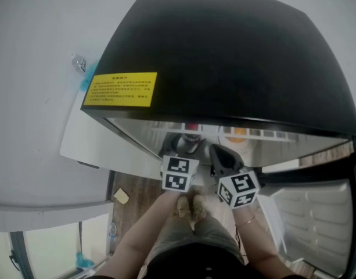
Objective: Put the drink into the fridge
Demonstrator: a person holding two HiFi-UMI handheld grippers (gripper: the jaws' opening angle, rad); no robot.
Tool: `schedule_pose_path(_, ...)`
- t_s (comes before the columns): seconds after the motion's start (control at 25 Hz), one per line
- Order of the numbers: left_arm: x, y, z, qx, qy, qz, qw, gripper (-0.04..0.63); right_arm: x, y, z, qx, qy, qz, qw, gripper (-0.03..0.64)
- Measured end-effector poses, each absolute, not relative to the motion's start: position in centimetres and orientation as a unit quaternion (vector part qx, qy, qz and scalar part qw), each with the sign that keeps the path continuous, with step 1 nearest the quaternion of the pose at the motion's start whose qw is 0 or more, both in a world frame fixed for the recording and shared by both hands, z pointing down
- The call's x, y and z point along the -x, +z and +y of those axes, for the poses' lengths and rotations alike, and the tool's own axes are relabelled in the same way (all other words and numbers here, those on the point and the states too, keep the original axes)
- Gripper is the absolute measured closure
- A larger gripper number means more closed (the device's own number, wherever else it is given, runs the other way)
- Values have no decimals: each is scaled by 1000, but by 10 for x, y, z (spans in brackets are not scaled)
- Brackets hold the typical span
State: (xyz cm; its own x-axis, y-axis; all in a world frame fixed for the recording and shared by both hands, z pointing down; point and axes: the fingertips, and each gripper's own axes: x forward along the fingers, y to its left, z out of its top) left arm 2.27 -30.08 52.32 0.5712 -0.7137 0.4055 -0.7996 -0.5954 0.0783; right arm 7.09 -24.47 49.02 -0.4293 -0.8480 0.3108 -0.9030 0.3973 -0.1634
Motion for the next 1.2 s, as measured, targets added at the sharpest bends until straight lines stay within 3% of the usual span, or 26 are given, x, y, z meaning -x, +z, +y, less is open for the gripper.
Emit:
schedule_pose_path(0.8,-15,474,-253,-885,138,-432,108,264,-62,444,-242,-500,126,-854,72,607)
schedule_pose_path(0.88,-15,466,-250,-888,133,-428,104,286,-58,438,-240,-496,120,-857,69,608)
schedule_pose_path(1.04,-13,454,-245,-889,128,-430,89,408,-49,431,-234,-486,105,-864,71,607)
schedule_pose_path(1.2,-10,444,-241,-892,121,-427,80,459,-49,423,-230,-486,96,-866,68,608)
